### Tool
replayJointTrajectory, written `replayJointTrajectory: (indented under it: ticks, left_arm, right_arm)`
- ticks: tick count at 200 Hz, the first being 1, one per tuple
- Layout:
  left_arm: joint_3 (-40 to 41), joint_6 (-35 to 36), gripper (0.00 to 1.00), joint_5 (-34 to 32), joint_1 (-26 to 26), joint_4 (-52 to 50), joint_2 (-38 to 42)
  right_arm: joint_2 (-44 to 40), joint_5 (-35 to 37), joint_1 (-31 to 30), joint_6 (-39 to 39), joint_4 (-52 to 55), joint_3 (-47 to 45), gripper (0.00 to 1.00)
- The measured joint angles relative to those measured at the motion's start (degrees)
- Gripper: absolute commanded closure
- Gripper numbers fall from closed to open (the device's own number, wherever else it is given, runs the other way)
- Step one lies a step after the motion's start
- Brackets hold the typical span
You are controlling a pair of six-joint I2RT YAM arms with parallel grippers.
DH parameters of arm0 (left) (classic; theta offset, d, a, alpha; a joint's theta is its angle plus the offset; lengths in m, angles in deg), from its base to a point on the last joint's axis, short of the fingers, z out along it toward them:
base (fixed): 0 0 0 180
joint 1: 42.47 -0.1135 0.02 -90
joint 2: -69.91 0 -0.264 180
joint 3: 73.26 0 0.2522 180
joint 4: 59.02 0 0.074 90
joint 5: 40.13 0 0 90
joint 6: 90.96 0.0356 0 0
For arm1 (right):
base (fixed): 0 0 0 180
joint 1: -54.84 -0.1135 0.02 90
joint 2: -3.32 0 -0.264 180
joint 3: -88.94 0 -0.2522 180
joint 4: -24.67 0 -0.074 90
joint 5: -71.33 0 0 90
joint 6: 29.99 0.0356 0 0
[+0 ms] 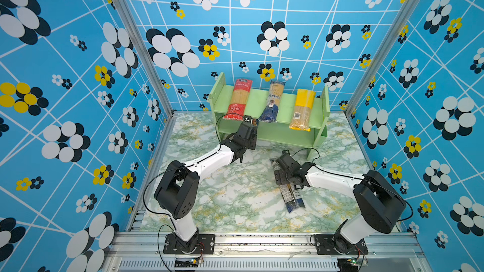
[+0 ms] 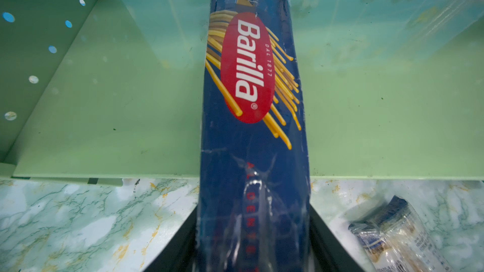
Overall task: Arrange pasta packages on shelves
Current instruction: Place the pasta box on the shelf.
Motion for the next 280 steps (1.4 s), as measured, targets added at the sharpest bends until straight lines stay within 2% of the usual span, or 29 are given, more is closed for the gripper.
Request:
replayJointTrajectory:
  ticks: [118,149,196,280]
  left_arm:
    - [1.3,0.7,0.31,0.9,0.0,1.8,1.4]
    - [1.7,0.7,0.29,1.0,0.0,2.3,1.9]
    - [2.8,0.7,0.25,1.0,0.0,6.0,3.4]
    - [8.3,0.6,0.2,1.7,0.1,8.5,8.2]
  right_arm:
    - [-2.8,-0.4,0.1,-1.0,3.3,0.0,0.01]
    - [-4.3,-3.4,0.3,-2.6,4.5,0.0,0.01]
    - [-6.2,-12.0,0.4,-3.8,4.5,-2.5,0.01]
    - [-14.9,-14.7,0.4,-2.0,5.1,-8.9,0.01]
